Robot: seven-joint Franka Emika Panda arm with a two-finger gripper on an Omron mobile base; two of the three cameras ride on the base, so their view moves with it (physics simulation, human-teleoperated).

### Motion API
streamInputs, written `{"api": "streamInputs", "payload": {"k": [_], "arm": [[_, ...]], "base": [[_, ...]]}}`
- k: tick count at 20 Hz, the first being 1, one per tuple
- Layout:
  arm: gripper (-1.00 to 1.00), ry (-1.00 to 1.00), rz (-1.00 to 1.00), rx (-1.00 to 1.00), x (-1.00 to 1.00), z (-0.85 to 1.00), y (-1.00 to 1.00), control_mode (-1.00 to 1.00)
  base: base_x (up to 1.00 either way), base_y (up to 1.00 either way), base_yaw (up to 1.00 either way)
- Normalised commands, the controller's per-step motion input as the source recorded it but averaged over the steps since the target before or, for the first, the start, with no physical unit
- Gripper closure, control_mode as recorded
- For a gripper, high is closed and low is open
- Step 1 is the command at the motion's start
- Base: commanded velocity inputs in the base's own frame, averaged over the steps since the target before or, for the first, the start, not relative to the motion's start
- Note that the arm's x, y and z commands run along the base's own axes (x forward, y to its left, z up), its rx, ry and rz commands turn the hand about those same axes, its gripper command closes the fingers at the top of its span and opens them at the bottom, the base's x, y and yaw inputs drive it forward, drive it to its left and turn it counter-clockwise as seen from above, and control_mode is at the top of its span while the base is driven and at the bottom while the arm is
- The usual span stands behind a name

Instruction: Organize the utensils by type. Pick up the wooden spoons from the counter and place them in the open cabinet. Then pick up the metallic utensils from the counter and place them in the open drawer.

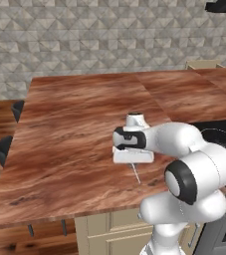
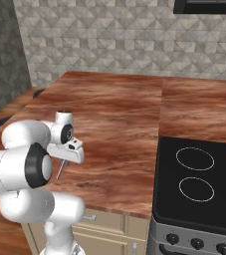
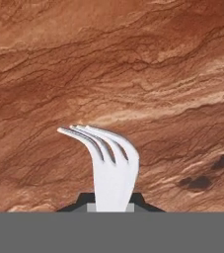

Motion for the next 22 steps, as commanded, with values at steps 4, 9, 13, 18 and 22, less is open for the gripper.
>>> {"api": "streamInputs", "payload": {"k": [4,9,13,18,22], "arm": [[1.00,-0.01,0.03,-0.01,-0.01,0.39,-0.09,-1.00],[1.00,0.00,0.00,-0.01,-0.07,0.41,-0.01,-1.00],[1.00,0.00,0.00,0.00,-0.08,0.18,-0.04,-1.00],[1.00,0.00,0.00,0.00,-0.04,0.00,0.00,-1.00],[1.00,-0.01,0.00,0.00,-0.08,0.00,0.00,1.00]], "base": [[0.00,0.00,0.00],[0.00,0.00,0.00],[0.00,0.00,0.00],[0.00,0.00,0.00],[-0.37,-0.14,-0.10]]}}
